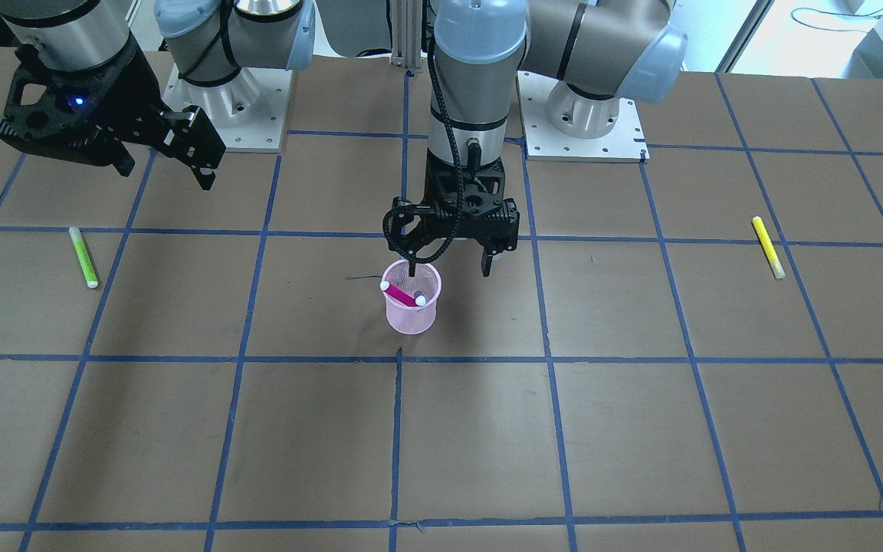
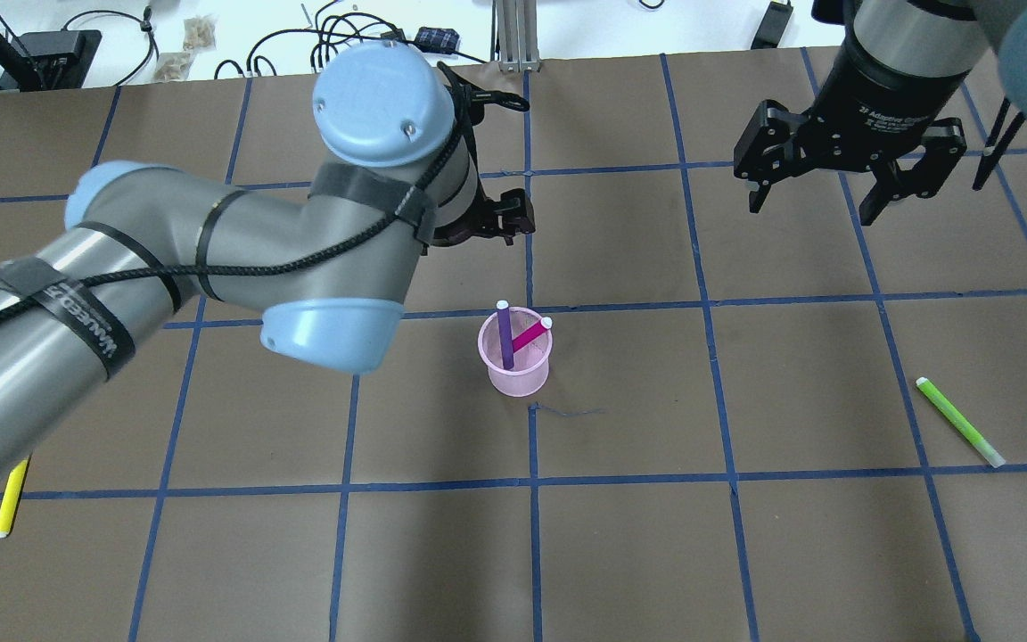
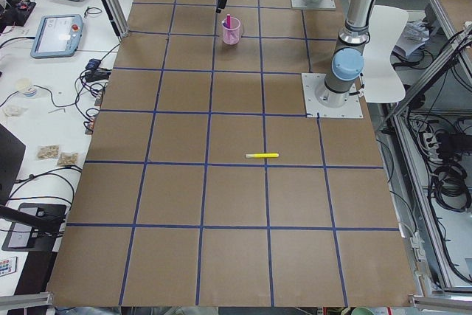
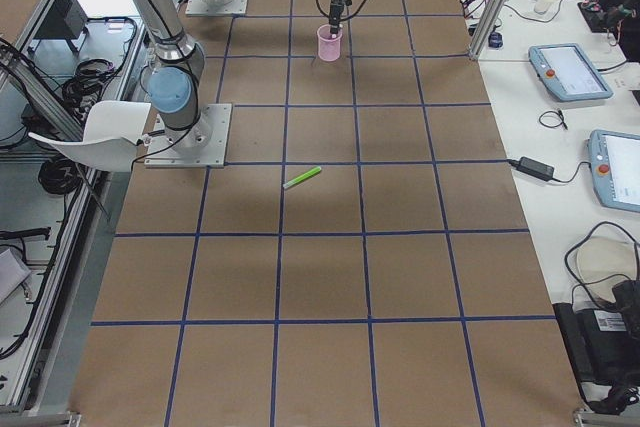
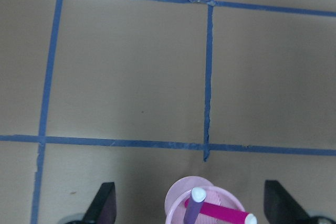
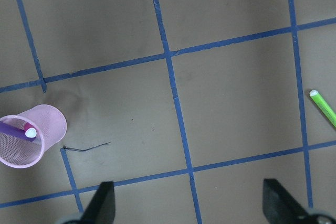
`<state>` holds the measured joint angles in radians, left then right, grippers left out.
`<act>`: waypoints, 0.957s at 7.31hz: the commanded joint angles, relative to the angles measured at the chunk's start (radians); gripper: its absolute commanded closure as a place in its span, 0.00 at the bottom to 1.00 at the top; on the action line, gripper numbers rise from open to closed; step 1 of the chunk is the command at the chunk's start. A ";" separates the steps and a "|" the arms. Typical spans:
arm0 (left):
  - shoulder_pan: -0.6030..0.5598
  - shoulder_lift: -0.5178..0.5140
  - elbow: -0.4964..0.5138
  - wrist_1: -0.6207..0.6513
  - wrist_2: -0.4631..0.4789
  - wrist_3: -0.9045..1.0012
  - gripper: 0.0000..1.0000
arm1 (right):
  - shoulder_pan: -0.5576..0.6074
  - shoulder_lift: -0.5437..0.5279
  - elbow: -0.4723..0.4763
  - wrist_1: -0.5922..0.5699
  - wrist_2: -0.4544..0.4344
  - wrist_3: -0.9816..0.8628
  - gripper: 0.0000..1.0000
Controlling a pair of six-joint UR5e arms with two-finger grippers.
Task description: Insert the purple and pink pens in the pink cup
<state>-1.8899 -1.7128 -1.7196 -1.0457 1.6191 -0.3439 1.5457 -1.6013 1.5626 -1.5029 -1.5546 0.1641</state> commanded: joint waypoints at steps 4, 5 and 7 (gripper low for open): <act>0.300 0.140 0.161 -0.462 -0.018 0.397 0.00 | 0.004 0.000 0.001 -0.003 0.002 0.002 0.00; 0.304 0.147 0.172 -0.464 -0.021 0.413 0.00 | 0.004 0.000 0.001 -0.008 -0.001 0.002 0.00; 0.298 0.144 0.189 -0.494 -0.022 0.411 0.00 | 0.004 0.001 0.002 -0.008 -0.001 0.002 0.00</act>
<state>-1.5929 -1.5703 -1.5403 -1.5166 1.5990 0.0630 1.5492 -1.6006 1.5647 -1.5103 -1.5569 0.1656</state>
